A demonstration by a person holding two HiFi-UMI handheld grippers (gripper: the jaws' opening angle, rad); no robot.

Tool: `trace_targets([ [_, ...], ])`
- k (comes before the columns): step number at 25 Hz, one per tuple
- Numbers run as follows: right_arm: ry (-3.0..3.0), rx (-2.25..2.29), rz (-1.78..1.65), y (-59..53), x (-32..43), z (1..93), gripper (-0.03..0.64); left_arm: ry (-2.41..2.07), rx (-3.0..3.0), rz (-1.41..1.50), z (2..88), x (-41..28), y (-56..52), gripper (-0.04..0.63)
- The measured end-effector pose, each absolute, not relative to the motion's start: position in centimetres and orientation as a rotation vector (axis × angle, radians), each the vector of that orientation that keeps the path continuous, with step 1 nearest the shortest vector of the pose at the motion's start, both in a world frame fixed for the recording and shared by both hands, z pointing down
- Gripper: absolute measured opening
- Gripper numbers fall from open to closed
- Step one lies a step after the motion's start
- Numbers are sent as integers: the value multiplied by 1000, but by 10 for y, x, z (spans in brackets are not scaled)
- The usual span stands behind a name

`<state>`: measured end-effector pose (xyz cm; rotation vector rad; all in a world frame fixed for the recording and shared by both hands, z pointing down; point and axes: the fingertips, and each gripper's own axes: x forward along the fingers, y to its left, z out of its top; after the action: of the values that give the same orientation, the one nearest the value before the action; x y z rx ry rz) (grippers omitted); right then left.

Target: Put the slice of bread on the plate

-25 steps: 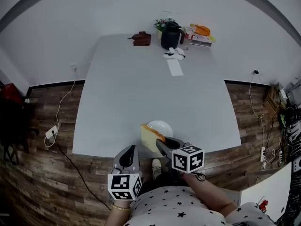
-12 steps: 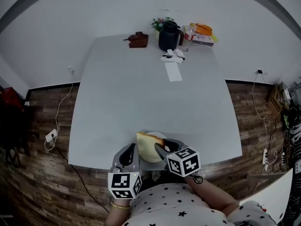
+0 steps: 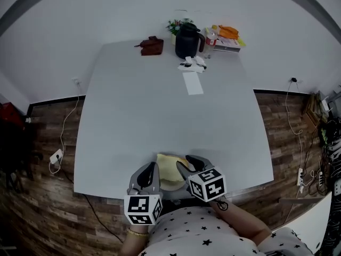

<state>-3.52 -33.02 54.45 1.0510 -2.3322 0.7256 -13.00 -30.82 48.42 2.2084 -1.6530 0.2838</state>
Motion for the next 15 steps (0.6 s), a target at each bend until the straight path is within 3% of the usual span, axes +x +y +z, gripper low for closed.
trace_targets([
  [3,-2402,1041,714,-335,-41,525,117,-1646,2218,284,482,-124,-313,8],
  [6,-2471,1054,614,-339,-46,503,1,-1655,2230,289,478,-120,-317,9],
  [15,-2555,1051,432,-345,-56,473,-2,-1667,2230,288,470,-116,-328,9],
])
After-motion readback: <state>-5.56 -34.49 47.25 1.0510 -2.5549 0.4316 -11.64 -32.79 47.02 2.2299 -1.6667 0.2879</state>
